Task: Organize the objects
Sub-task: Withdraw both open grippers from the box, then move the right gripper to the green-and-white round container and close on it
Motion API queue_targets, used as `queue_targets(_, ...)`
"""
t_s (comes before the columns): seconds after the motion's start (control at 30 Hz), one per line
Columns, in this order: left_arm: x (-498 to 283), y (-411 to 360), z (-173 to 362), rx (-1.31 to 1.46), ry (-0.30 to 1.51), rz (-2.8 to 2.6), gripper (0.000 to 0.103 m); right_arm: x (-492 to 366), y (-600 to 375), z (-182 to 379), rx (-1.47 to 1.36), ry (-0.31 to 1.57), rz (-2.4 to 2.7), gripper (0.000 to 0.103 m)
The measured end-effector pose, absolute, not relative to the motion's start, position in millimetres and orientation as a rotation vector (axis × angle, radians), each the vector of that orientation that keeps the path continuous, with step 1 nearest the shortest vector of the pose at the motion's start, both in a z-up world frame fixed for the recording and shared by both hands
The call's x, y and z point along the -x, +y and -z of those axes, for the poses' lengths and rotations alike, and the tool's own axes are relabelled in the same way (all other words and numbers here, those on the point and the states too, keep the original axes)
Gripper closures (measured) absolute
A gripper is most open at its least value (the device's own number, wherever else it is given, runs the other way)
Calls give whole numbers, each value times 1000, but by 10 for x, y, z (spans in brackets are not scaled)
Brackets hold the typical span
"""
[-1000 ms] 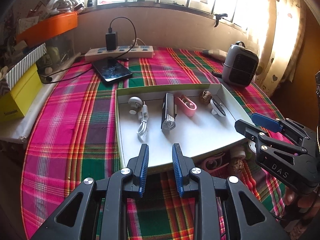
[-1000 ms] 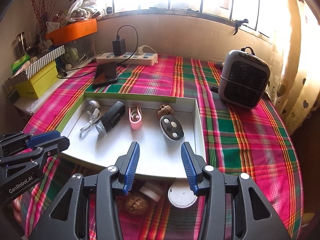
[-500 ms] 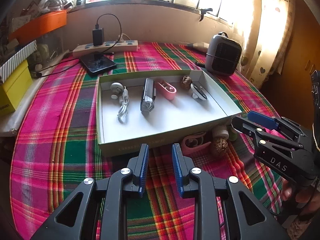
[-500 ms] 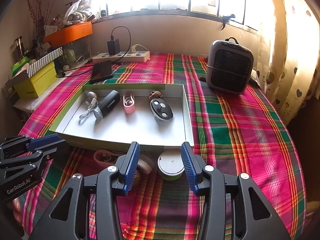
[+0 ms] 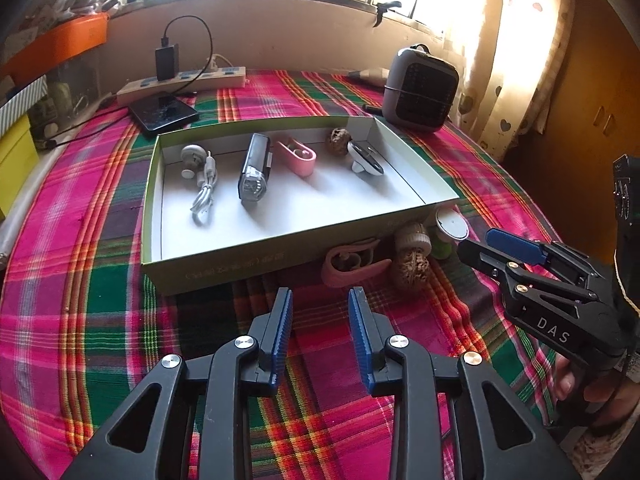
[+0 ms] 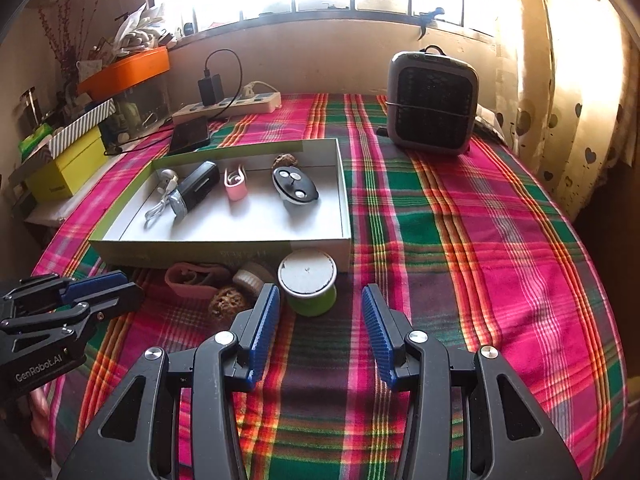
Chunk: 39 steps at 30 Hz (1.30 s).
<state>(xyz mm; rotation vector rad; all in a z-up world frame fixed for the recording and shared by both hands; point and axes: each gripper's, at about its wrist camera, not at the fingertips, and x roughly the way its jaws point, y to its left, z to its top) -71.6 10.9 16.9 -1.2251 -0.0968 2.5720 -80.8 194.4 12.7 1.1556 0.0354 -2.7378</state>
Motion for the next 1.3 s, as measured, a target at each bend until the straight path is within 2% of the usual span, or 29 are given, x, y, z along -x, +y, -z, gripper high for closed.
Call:
queue_targets(0.33, 780, 192, -98, 1245, -90, -2531, 75, 846, 2016, -53, -1175, -26, 2703, 58)
queue_targets(0.47, 800, 214, -73, 1253, -87, -2522, 74, 893, 2009, -50, -1170, -46, 2681, 52)
queue_targets(1.23, 857, 420, -46, 1230, -44, -2430, 73, 1110, 1961, -46, -1171, -73, 2635, 52)
queue_targets(1.3, 848, 437, -42, 1229, -41, -2422, 73, 1107, 1965, -39, -1170, -71, 2633, 56)
